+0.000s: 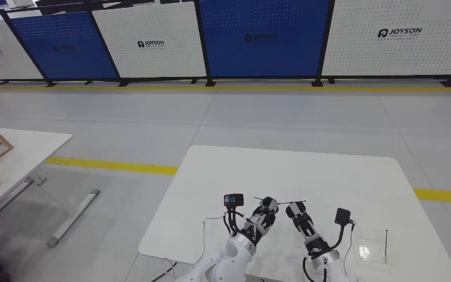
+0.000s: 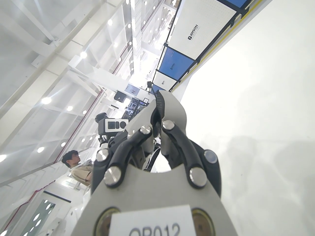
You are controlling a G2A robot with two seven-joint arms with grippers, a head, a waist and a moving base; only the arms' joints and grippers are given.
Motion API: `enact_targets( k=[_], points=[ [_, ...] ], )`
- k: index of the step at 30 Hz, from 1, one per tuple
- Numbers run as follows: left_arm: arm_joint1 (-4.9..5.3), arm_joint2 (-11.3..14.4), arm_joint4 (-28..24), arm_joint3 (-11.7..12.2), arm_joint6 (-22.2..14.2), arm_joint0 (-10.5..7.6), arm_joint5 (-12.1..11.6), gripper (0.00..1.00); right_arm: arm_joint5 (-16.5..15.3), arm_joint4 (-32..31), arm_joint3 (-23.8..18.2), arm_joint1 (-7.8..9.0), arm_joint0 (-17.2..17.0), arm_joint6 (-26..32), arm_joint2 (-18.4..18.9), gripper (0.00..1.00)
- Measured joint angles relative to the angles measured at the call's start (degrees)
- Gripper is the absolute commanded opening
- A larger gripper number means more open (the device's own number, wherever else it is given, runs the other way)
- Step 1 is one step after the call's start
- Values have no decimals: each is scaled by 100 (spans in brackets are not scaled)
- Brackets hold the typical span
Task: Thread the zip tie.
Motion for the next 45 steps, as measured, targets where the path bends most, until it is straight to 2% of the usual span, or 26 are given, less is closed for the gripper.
enact_targets(
  k=[7,10,13,15,22,23,25,41,43,44,45],
  points=[
    [0,-10,39,-19,-25,39,-77,0,0,-56,21,4,24,43,-18,0],
    [-3,-26,41,-12,-3,47,-40,0,-21,-50,28,4,27,40,-23,0],
    [-11,-29,24,3,-2,40,-12,0,-53,-61,32,7,23,49,-18,20],
    [-15,-27,12,7,-13,36,-3,0,-49,-62,29,8,18,43,-16,24],
    [-27,-24,11,1,-34,39,33,0,-37,10,4,9,12,17,4,22],
    [-28,-24,13,1,-37,41,35,0,-19,26,0,8,11,8,5,19],
    [-31,-23,14,5,-43,43,37,0,21,44,-9,6,17,2,2,0],
    [-39,-38,49,-22,-63,78,-102,0,78,-67,0,0,50,-13,-61,0],
    [-40,-46,22,-25,-89,85,-90,69,77,-76,1,0,45,-46,-56,0],
    [-39,-46,33,-21,-127,81,-79,83,78,-88,2,0,40,-67,-52,0],
    [-36,-45,63,-17,-172,75,-69,84,87,-108,1,0,34,-93,-46,0]
  ],
)
